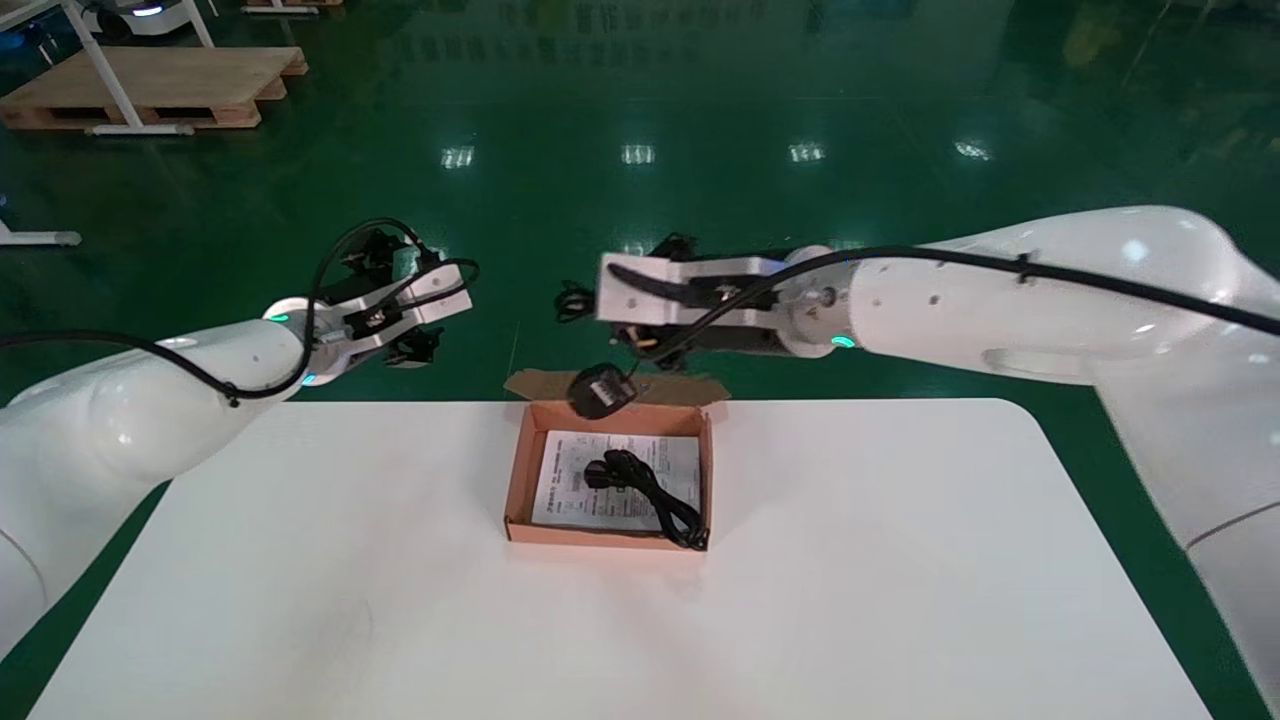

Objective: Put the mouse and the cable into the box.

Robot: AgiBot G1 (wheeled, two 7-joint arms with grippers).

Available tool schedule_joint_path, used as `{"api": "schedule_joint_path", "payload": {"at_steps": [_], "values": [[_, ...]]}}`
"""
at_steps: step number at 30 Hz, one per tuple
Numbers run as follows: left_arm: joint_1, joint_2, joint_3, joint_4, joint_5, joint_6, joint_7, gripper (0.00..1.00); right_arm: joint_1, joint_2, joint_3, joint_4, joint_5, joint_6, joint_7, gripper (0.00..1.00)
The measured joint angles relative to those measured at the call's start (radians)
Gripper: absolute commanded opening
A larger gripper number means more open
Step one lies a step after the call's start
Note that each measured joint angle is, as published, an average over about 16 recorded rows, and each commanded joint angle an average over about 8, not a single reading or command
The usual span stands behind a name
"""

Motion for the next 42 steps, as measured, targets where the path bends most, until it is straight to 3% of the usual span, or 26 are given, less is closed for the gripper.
{"api": "schedule_joint_path", "payload": {"at_steps": [7,14,16,22,23,42], "values": [[0.0,-0.002,0.005,-0.005,0.011,0.0,-0.016,1.0,-0.042,-0.045,-0.099,0.005,0.04,0.038,-0.046,0.0],[0.0,-0.004,0.01,-0.009,0.021,-0.001,-0.032,1.0,-0.065,-0.051,-0.21,-0.032,0.08,0.123,-0.039,0.0],[0.0,-0.004,0.012,-0.01,0.024,-0.001,-0.036,1.0,-0.067,-0.051,-0.234,-0.049,0.091,0.148,-0.03,0.16],[-0.001,-0.005,0.014,-0.012,0.029,-0.001,-0.044,1.0,-0.069,-0.051,-0.277,-0.092,0.112,0.201,-0.009,0.91],[-0.001,-0.006,0.015,-0.012,0.03,-0.001,-0.045,1.0,-0.069,-0.051,-0.281,-0.096,0.114,0.206,-0.007,0.98],[0.03,-0.038,-0.029,-0.058,-0.017,0.061,-0.048,1.0,-0.089,-0.023,-0.257,-0.072,0.144,0.181,0.009,1.0]]}}
